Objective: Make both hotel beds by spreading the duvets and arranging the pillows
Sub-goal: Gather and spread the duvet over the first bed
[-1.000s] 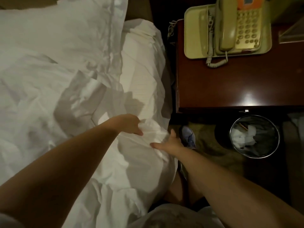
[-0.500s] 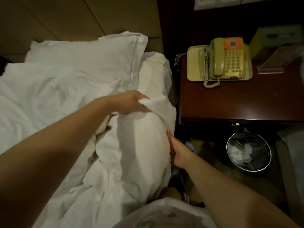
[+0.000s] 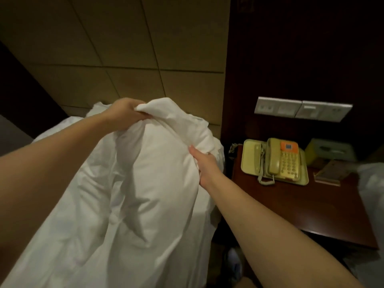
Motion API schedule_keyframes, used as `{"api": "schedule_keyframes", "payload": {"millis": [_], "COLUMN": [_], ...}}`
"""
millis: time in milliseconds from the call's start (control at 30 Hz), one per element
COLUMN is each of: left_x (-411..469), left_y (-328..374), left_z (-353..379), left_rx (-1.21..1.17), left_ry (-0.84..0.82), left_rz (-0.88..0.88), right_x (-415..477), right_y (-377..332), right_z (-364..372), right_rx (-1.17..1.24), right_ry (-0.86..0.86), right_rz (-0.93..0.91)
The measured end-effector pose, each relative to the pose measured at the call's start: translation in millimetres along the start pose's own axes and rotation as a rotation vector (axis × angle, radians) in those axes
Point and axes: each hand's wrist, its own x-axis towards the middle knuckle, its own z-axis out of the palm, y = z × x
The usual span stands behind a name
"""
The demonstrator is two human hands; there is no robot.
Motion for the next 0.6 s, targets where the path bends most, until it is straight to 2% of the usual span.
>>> {"api": "schedule_keyframes", "payload": {"millis": [100, 167, 400, 600], "left_x": [15.1, 35.2, 157.7, 265.0], "left_y": [2.8, 11.6, 69.1, 56.0], "left_z": [-25.9, -36.6, -9.4, 61.7], "left_rx": [-0.060, -0.044, 0.212, 0.312], "left_ry": [0.131, 0.158, 0.039, -0.001], "left_rz": [-0.018, -0.007, 0.060, -0.026], "right_x": [12.2, 26.7, 111.8, 203.2], "right_y": [-44.1, -69.5, -143.6, -163.6], "right_z": [29.1, 35.2, -2.2, -46.1], "right_rx": [0.000, -0.014, -0.047, -0.182], "right_ry": [0.032, 0.066, 0.240, 0.332], "right_rz": [-0.151, -0.210, -0.247, -0.237]}}
